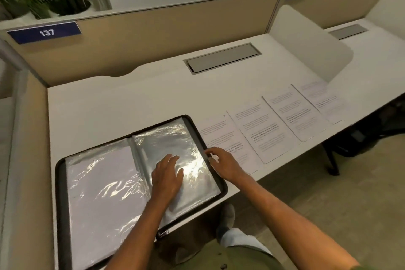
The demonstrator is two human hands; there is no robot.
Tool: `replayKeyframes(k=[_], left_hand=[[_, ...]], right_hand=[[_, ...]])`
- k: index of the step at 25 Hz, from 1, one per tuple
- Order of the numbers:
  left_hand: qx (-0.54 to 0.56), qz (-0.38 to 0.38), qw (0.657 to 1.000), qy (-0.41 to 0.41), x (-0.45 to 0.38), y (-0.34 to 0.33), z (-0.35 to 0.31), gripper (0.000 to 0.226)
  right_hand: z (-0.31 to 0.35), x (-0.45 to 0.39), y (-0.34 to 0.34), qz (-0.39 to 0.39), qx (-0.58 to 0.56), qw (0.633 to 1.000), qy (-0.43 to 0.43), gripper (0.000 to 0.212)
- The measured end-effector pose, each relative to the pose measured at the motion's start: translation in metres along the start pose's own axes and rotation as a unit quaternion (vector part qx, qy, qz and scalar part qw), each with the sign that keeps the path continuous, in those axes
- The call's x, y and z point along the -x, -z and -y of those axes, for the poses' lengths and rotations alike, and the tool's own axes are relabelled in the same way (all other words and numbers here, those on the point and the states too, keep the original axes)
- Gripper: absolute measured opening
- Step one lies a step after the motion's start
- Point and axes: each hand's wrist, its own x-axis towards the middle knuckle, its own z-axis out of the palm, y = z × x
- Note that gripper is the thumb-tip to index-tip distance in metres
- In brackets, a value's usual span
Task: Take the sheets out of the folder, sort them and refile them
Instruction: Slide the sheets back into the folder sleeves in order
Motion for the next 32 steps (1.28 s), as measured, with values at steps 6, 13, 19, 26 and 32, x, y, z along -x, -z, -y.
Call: replayKeyframes(k=[6,13,19,26,32], left_hand=[[-0.011,0.048,0.998,-0.047,-0.069,-0.039,-0.079,0.053],[-0.073,0.090,0.992,-0.047,-0.124,-0.079,-0.125,0.064],[-0.113,0.102,0.988,-0.007,-0.142,-0.097,-0.131,0.068],[-0.123,0.099,0.987,0.000,-0.139,-0.101,-0.131,0.068],[-0.117,0.106,0.987,0.011,-0.139,-0.098,-0.131,0.069]], right_hand=[[-0.053,-0.057,0.070,-0.018,0.031,0.999,-0.011,0.039],[-0.084,-0.130,0.122,0.037,0.071,0.997,0.010,0.057],[-0.089,-0.182,0.134,0.086,0.166,0.981,0.046,0.089],[-0.078,-0.214,0.134,0.143,0.298,0.940,0.081,0.111],[-0.072,-0.224,0.134,0.142,0.273,0.949,0.073,0.079]])
